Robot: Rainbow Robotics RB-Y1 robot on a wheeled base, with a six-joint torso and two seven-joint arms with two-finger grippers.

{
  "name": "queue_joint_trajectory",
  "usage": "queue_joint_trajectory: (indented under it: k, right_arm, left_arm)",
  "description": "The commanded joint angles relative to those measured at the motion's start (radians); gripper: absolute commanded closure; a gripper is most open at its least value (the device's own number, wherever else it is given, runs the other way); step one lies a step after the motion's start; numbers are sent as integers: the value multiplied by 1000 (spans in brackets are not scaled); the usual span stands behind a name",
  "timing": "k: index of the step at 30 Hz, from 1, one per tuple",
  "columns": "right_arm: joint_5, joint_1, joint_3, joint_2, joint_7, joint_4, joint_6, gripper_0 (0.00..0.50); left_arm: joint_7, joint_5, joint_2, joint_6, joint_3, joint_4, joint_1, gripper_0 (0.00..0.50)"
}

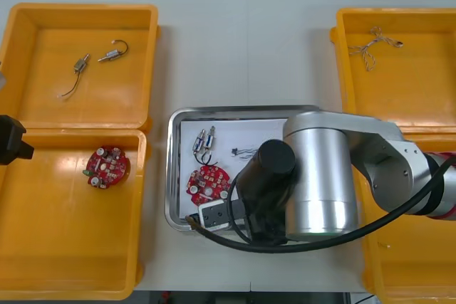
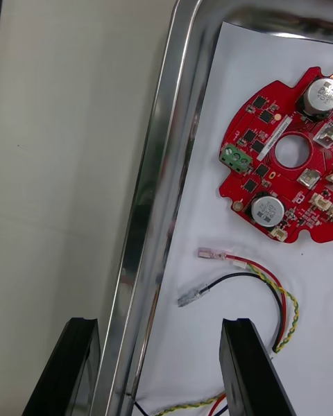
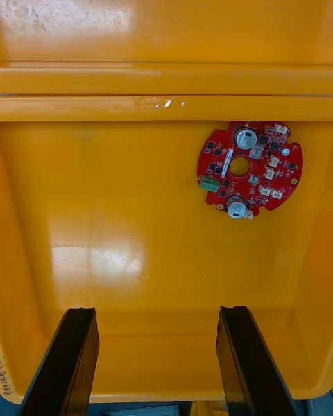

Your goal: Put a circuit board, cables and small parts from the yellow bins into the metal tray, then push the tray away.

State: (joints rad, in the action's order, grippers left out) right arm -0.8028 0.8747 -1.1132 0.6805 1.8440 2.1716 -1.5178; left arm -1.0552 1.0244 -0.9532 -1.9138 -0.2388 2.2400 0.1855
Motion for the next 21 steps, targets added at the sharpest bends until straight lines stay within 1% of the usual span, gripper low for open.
queue_joint_trajectory:
  k: [1, 7, 9, 15, 18, 21]
  right_arm:
    - [54, 58, -99, -16, -88, 10, 31, 0]
    - [125, 63, -181, -19, -172, 10, 45, 0]
    - [143, 63, -198, -21, -181, 10, 45, 0]
    - [149, 59, -212, -32, -201, 4, 45, 0]
    - [146, 55, -226, -50, -258, -21, 44, 0]
    - [172, 55, -240, -68, -289, -32, 44, 0]
  left_arm:
    - [-66, -10, -9, -6, -33, 29, -14, 0]
    - [-66, -10, -9, -6, -33, 29, -14, 0]
    - [-66, -10, -9, -6, -33, 29, -14, 0]
    - [-66, -10, -9, -6, -33, 29, -14, 0]
    - [-66, -10, -9, -6, -33, 29, -14, 0]
    - [-66, -10, -9, -6, -33, 29, -14, 0]
